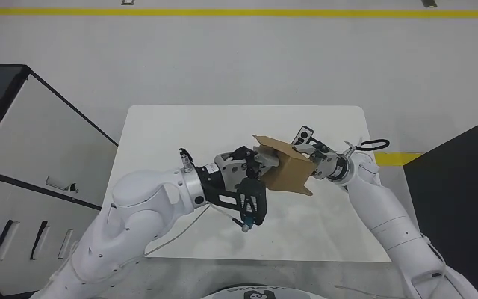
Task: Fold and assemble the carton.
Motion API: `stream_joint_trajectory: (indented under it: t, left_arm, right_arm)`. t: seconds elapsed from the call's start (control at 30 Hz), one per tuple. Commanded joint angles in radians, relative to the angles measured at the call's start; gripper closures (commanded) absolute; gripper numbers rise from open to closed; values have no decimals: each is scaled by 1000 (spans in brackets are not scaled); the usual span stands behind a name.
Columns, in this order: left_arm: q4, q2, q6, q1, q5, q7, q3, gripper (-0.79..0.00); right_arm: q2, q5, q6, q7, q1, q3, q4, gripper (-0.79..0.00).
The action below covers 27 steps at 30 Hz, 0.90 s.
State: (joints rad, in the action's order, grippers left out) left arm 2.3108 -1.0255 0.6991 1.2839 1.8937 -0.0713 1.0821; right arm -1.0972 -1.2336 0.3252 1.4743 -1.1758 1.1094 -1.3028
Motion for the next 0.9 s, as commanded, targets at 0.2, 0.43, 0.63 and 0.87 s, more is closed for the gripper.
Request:
stream_joint_trajectory:
  t: [0.2, 0.43, 0.63, 0.87]
  left_arm:
    - [-11, -4, 7, -14, 3, 2, -26, 0]
    - [-10, -5, -4, -17, -7, -16, -9, 0]
    - [-1, -2, -2, -2, -21, -16, 26, 0]
    - [-1, -3, 16, -5, -14, 1, -1, 0]
  right_arm:
    - [0, 0, 0, 0, 0, 0, 0, 0]
    - [0, 0, 0, 0, 0, 0, 0, 0]
    - [0, 0, 0, 0, 0, 0, 0, 0]
    - [0, 0, 0, 0, 0, 0, 0, 0]
